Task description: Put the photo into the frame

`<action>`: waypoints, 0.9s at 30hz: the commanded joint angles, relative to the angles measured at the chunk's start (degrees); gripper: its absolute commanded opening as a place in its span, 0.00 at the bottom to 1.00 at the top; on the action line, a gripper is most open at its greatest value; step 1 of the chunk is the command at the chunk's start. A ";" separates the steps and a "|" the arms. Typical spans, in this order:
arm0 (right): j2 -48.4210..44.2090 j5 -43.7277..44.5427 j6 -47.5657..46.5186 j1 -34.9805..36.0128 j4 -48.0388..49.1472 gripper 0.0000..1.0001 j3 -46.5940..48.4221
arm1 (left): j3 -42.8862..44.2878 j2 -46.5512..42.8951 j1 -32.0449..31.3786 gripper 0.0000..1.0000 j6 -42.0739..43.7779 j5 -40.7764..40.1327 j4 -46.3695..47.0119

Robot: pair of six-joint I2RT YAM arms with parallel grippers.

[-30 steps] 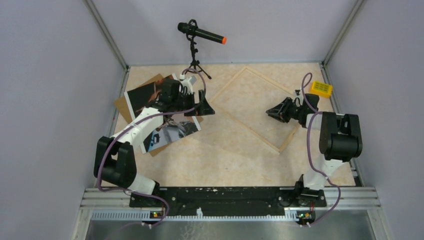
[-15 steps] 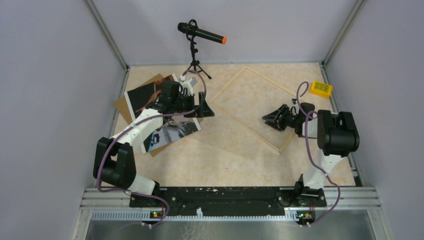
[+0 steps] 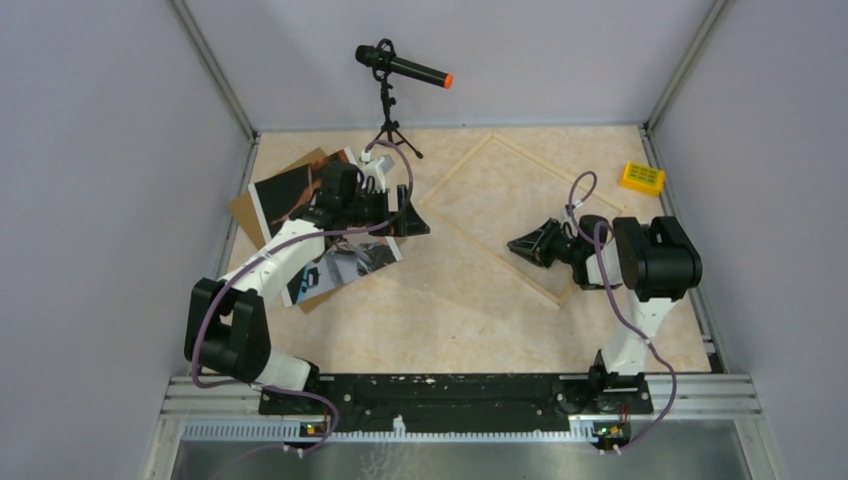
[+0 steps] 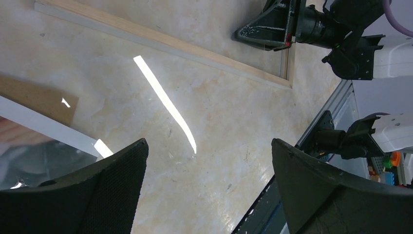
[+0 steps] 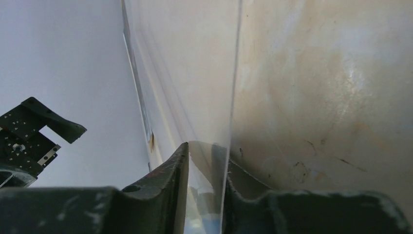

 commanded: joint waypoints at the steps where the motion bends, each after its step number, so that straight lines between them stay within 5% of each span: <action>1: 0.54 2.09 2.19 0.50 4.40 0.19 0.38 | -0.38 -1.25 -0.20 0.99 0.88 -0.11 1.63; 5: -0.77 2.85 3.12 0.29 4.08 0.00 1.08 | -0.38 -0.95 -0.20 0.99 0.73 0.02 1.83; 27: -8.19 3.79 -6.65 -11.19 -20.17 0.00 12.55 | 1.12 -2.97 0.92 0.99 1.69 -6.72 -1.64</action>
